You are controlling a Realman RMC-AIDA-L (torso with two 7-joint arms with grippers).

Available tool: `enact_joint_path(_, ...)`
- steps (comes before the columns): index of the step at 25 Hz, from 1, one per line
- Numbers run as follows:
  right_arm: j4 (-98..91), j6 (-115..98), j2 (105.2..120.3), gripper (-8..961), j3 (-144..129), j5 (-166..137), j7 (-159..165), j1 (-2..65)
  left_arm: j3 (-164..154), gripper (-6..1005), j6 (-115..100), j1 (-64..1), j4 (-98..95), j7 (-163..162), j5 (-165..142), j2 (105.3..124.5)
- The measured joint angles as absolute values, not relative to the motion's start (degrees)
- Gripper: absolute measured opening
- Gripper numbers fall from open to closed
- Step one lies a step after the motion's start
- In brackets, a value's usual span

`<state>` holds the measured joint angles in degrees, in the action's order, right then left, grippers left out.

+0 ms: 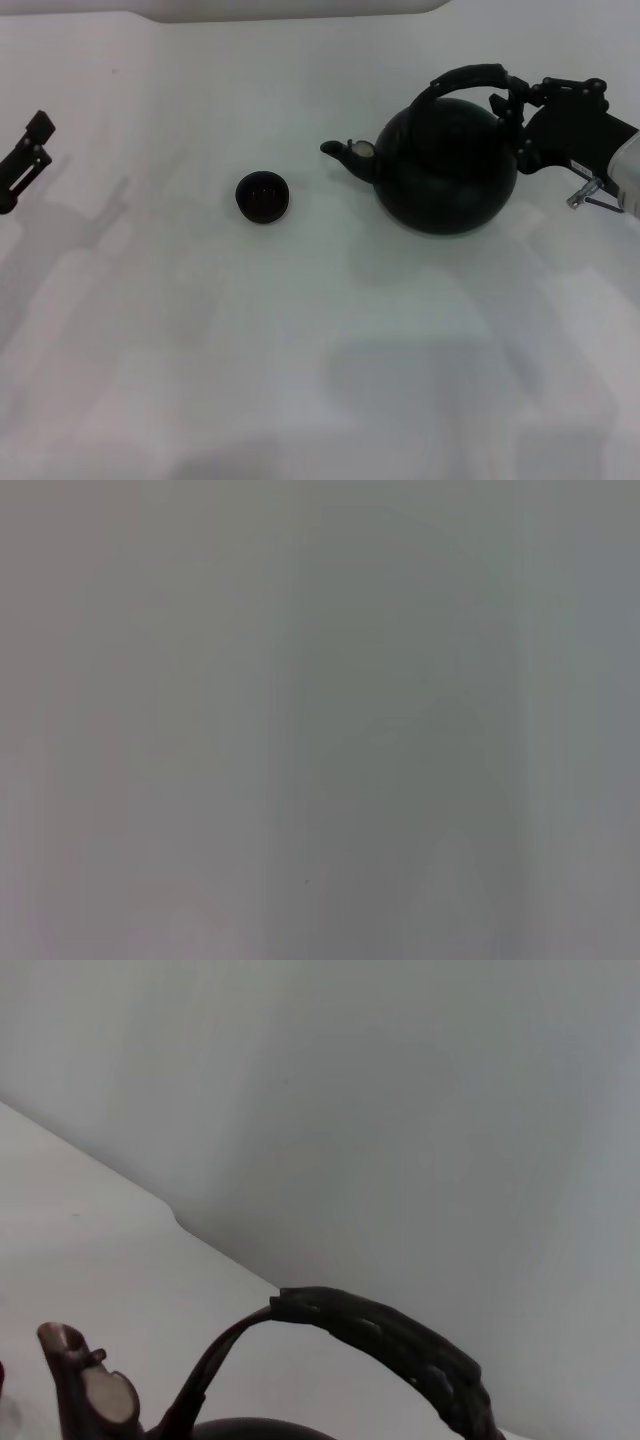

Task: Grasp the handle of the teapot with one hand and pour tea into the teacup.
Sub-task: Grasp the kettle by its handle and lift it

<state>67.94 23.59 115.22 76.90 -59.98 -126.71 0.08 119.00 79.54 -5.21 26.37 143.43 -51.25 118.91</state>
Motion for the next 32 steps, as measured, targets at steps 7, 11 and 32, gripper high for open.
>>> enact_joint_path(7, 67.8, 23.8, 115.26, 155, 76.7, -60.2, -128.0, 0.0, 119.0, 817, 79.0, -5.3, 26.4, 143.4, -51.2, 118.91)
enact_joint_path(11, 67.9, 24.2, 115.37, 147, 76.8, -60.0, -129.4, -0.4, 119.0, 817, 79.0, -5.3, 26.4, 143.4, -51.2, 118.91)
enact_joint_path(32, 73.8, 24.0, 115.41, 112, 76.4, -56.3, -129.6, -0.8, 119.0, 817, 78.9, -4.6, 24.3, 144.2, -50.9, 118.96)
